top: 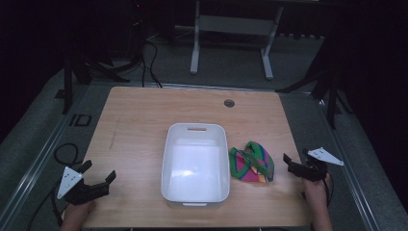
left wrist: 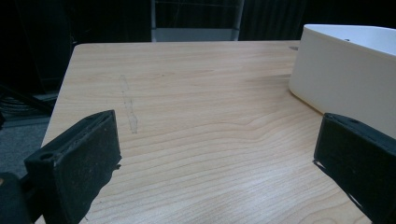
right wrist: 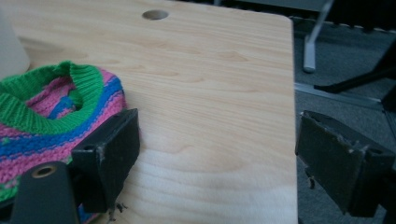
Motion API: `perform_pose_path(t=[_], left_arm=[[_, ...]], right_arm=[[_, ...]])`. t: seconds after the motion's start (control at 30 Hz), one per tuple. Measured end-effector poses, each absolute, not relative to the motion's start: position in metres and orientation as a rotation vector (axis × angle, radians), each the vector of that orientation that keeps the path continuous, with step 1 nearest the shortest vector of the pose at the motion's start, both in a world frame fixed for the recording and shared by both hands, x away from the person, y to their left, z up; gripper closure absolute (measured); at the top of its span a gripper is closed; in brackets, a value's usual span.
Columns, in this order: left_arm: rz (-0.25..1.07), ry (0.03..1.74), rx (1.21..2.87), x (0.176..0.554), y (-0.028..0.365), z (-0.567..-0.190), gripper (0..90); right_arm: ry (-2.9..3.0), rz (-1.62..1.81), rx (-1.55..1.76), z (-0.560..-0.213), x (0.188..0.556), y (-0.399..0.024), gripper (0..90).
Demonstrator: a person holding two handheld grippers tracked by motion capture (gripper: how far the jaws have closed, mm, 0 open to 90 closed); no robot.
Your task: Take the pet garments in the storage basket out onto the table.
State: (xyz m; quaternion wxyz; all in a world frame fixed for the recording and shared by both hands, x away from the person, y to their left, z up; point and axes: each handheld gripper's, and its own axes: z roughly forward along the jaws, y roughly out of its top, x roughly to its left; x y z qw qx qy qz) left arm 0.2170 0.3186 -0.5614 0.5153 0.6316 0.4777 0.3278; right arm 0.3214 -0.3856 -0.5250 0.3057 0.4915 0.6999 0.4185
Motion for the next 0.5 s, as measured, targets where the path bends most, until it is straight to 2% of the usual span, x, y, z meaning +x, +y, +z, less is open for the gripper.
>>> perform_pose_path(t=[0.5], left_arm=[[0.797, 1.147, 1.52, 0.216, 0.318, -0.561, 0.9]], right_arm=[[1.666, 1.08, 1.379, -0.547, 0.283, -0.402, 13.9]])
